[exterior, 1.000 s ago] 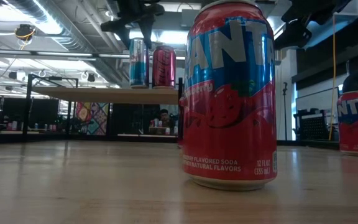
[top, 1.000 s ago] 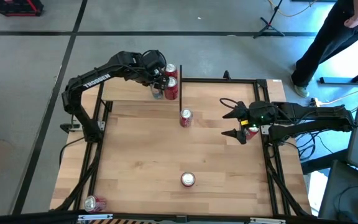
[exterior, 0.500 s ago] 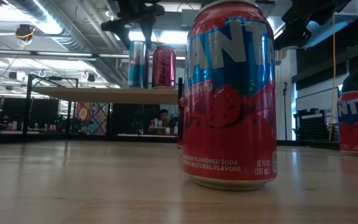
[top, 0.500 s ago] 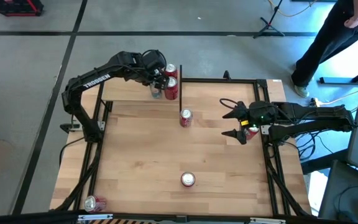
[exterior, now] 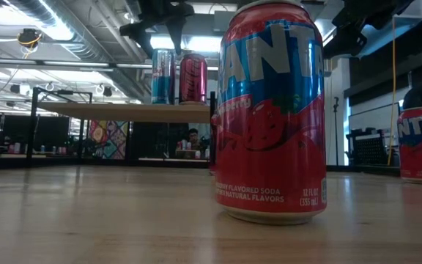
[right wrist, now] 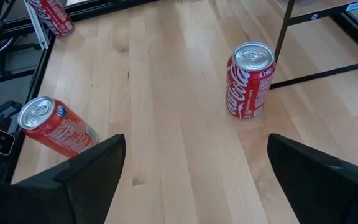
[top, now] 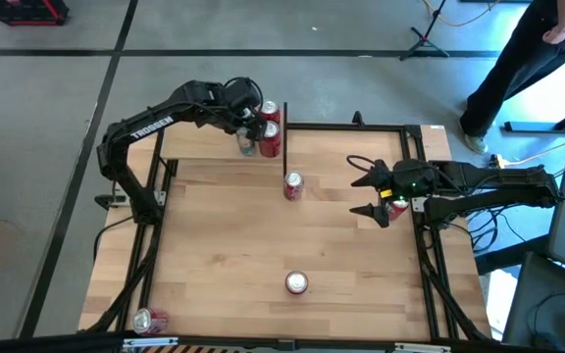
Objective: Place canned beverage on shelf
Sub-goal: Put the blue soda can on the shelf and aligned with the other blue soda can, then put the red-white soda can on the shelf
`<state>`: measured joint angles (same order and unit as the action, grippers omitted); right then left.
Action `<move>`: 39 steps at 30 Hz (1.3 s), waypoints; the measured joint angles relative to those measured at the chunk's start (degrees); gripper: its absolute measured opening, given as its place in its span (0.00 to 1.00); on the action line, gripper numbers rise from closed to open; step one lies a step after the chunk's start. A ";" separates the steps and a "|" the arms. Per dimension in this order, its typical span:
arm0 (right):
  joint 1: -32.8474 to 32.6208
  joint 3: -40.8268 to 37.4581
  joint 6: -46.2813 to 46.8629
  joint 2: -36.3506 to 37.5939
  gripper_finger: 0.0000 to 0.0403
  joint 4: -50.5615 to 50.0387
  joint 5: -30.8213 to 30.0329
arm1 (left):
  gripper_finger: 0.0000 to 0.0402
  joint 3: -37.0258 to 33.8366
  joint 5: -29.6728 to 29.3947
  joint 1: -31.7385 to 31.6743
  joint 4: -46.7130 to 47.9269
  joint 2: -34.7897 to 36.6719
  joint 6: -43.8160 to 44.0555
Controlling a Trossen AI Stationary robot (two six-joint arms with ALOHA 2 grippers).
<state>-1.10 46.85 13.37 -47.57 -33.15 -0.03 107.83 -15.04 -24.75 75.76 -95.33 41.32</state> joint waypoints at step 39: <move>0.00 0.05 0.45 -6.56 0.94 4.35 -2.08 | 0.85 0.99 1.11 32.61 -2.19 6.87 -2.91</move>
<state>-1.10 46.90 13.82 -54.13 -28.79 -2.11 108.82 -13.93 7.86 73.56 -88.46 38.41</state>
